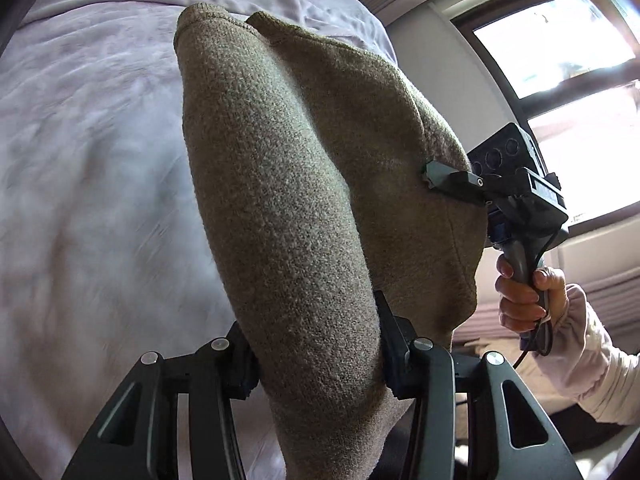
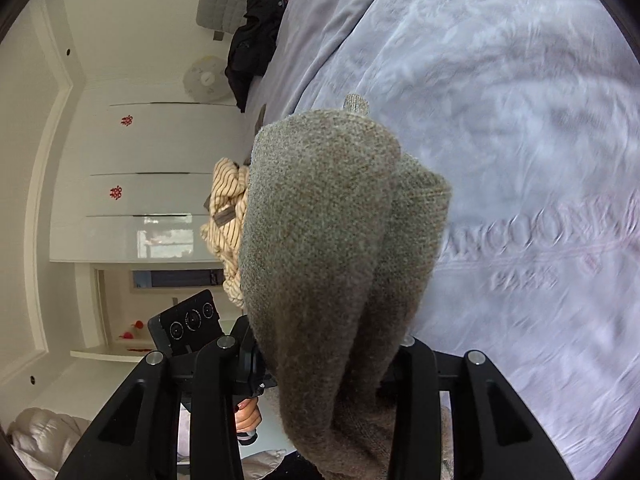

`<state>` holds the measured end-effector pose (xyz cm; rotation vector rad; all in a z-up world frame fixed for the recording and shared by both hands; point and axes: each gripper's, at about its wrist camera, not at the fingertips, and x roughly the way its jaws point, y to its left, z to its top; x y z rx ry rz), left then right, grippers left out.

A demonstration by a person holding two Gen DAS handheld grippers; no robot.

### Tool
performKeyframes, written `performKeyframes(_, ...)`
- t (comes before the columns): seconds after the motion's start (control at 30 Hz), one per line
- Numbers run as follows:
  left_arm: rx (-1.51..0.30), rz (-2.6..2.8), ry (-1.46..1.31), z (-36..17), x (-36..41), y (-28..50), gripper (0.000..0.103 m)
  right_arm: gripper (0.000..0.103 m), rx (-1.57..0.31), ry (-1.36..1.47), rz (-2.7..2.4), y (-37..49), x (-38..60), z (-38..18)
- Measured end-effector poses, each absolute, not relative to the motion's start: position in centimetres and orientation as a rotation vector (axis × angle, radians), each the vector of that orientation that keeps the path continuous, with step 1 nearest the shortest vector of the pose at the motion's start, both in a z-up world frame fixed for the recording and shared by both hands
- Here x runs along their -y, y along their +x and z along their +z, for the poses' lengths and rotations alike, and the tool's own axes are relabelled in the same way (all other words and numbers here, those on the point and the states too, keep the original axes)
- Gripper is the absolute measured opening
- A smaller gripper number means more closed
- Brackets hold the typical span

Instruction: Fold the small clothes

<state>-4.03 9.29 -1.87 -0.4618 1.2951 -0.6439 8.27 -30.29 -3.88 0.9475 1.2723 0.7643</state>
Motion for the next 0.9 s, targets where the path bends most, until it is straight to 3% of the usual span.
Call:
performKeyframes(0.4,-1.396,-0.456,-0.356,-7.0,-16.4,-12.7,0.049,0.043,-1.424,0.859,0.711,2.5,21.3,-10.4)
performKeyframes(0.47,-1.404,-0.398,-0.339,-7.9,-17.0,-13.4,0.057,0.044,-1.449,0.798,0.655,2.6,21.0,-11.3)
performKeyframes(0.53,-1.400,-0.354,-0.324,-8.1,-17.5,-13.8,0.062,0.054,-1.458,0.731,0.577,2.5,21.0,-11.4)
performKeyframes(0.6,-1.406,-0.329,-0.331,-8.0,-18.4,-14.1,0.063,0.057,-1.444,0.649,0.506,2.4,21.4,-10.9)
performKeyframes(0.67,-1.404,-0.303,-0.307,-7.8,-19.0,-14.1,0.074,0.059,-1.435,0.602,0.467,2.4,22.2,-10.3)
performKeyframes(0.9,-1.383,-0.227,-0.234,-6.5,-19.5,-14.6,0.074,0.070,-1.428,0.431,0.314,2.0,25.2,-9.3)
